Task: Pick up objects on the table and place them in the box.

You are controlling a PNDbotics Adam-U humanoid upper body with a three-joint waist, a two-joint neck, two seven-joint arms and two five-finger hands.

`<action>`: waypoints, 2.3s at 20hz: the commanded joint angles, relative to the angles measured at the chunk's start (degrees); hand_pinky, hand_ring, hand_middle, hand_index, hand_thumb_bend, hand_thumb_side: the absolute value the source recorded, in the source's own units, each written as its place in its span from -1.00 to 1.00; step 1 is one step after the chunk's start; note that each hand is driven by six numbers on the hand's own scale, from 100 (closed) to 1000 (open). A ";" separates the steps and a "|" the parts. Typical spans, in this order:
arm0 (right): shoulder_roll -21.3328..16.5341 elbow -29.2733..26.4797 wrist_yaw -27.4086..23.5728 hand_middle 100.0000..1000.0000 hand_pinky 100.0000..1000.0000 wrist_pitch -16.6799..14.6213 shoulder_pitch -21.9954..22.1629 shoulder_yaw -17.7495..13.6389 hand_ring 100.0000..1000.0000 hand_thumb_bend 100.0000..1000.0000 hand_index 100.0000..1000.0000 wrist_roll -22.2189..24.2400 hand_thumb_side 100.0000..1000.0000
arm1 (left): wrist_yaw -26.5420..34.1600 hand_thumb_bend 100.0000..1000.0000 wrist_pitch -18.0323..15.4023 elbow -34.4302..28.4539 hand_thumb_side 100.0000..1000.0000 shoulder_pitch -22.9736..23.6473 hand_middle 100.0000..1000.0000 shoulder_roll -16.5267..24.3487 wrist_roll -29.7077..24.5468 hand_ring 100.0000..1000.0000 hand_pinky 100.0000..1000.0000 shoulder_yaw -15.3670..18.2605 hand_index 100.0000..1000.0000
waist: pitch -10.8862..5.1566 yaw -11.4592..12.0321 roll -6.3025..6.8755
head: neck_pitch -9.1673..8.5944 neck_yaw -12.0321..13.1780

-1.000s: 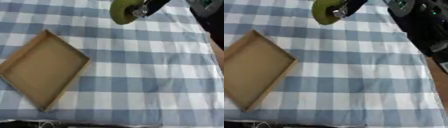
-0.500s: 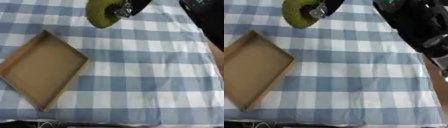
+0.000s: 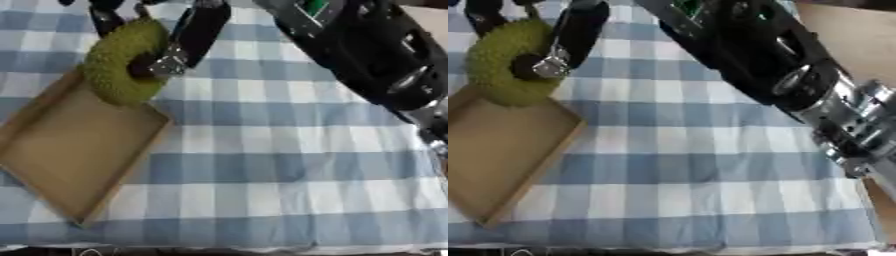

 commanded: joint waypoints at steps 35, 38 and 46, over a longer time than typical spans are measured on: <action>10.82 11.07 19.07 -0.23 0.52 -3.78 7.15 1.54 1.00 -1.00 0.21 -9.11 -0.70 | -4.76 -0.72 -2.53 -0.83 -0.38 3.74 0.16 5.44 2.44 0.21 0.14 1.75 0.53 | -0.44 1.93 2.11 | -2.27 -1.49; 10.83 11.69 20.22 -0.03 0.55 -4.20 7.57 1.59 1.00 -1.00 0.36 -9.32 -0.68 | -4.74 -0.72 -2.50 -0.83 -0.37 3.74 0.16 5.40 2.39 0.21 0.14 1.73 0.53 | -0.43 1.90 2.09 | -2.22 -1.43; 10.65 12.52 25.40 0.48 0.64 -3.91 8.03 1.32 1.00 -1.00 0.69 -9.63 -0.61 | -4.61 -0.74 -2.41 -0.83 -0.36 3.65 0.16 5.33 2.14 0.21 0.14 1.61 0.53 | -0.40 1.70 2.13 | -2.13 -1.31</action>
